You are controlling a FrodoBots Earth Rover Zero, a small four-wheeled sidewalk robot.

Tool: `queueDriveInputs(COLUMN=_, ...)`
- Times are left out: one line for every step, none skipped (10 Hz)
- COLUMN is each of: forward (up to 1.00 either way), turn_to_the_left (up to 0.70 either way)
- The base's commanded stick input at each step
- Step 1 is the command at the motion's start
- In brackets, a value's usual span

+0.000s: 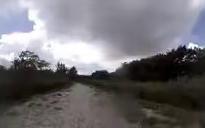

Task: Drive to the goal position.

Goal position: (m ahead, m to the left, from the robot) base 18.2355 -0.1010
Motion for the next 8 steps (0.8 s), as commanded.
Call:
queueDriveInputs(forward=0.85, turn_to_the_left=0.05)
queueDriveInputs(forward=0.85, turn_to_the_left=0.0)
queueDriveInputs(forward=0.85, turn_to_the_left=0.0)
queueDriveInputs(forward=0.85, turn_to_the_left=0.0)
queueDriveInputs(forward=0.85, turn_to_the_left=0.0)
queueDriveInputs(forward=0.85, turn_to_the_left=0.0)
queueDriveInputs(forward=0.85, turn_to_the_left=0.0)
queueDriveInputs(forward=0.85, turn_to_the_left=0.34)
